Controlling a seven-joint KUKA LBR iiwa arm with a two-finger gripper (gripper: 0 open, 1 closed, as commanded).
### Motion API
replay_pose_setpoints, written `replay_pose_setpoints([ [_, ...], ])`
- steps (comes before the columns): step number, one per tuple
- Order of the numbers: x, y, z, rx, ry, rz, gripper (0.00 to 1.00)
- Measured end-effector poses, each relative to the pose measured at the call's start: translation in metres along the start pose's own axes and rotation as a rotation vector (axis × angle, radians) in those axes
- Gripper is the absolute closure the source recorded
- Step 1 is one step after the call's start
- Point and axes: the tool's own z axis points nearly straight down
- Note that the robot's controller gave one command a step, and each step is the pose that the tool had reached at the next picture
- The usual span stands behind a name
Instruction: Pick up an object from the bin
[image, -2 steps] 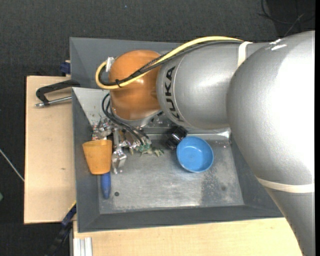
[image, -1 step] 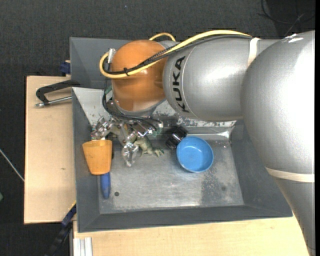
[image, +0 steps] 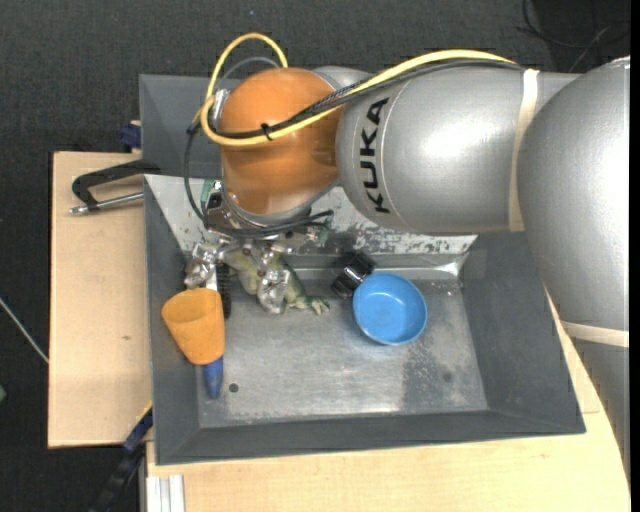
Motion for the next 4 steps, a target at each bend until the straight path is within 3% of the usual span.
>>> replay_pose_setpoints([
  [1, 0.002, 0.007, 0.082, -0.018, 0.008, -0.535, 0.00],
  [2, 0.000, 0.007, 0.080, -0.016, 0.007, -0.531, 0.00],
  [3, 0.000, 0.007, 0.080, -0.017, 0.007, -0.532, 1.00],
  [4, -0.003, 0.006, 0.041, -0.011, 0.005, -0.529, 1.00],
])
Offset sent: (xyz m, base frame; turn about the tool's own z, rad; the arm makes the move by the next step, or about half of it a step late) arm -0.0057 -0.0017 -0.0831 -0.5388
